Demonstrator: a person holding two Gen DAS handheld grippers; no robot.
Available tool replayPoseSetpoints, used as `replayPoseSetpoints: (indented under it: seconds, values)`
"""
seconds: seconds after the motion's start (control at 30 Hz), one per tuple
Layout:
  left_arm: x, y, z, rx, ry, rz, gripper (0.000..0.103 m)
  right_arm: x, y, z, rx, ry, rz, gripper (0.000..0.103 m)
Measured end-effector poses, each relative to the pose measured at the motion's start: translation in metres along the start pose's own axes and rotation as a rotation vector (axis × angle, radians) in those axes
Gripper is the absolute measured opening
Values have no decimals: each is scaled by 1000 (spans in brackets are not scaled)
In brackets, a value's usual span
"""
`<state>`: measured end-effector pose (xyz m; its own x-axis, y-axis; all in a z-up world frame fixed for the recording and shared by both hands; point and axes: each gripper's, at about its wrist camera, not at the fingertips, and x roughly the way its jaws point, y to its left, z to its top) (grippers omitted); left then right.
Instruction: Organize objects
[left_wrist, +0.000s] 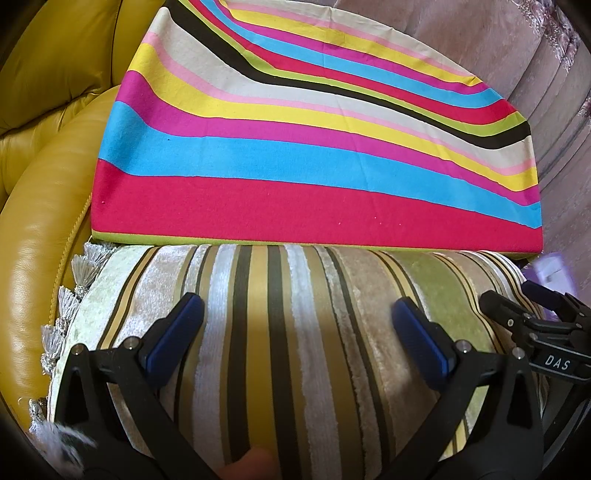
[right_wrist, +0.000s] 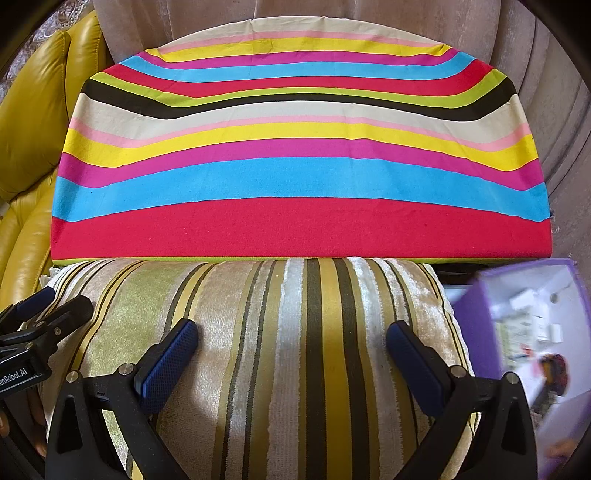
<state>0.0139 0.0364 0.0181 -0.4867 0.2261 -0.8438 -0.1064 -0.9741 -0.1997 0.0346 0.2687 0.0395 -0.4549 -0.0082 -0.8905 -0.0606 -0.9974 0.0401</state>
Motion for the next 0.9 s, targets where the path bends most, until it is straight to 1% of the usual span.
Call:
replayPoseSetpoints:
  seconds: [0.37, 0.63, 0.9]
  values:
    - [-1, 3, -1, -12, -8, -14, 103, 0, 0, 0, -3, -1, 1, 103]
    - [-1, 3, -1, -8, -6, -11, 103, -1, 1, 0, -1, -1, 0, 103]
    - [-1, 7, 0, -3, 0, -24, 103, -1, 0, 0, -1, -1, 1, 103]
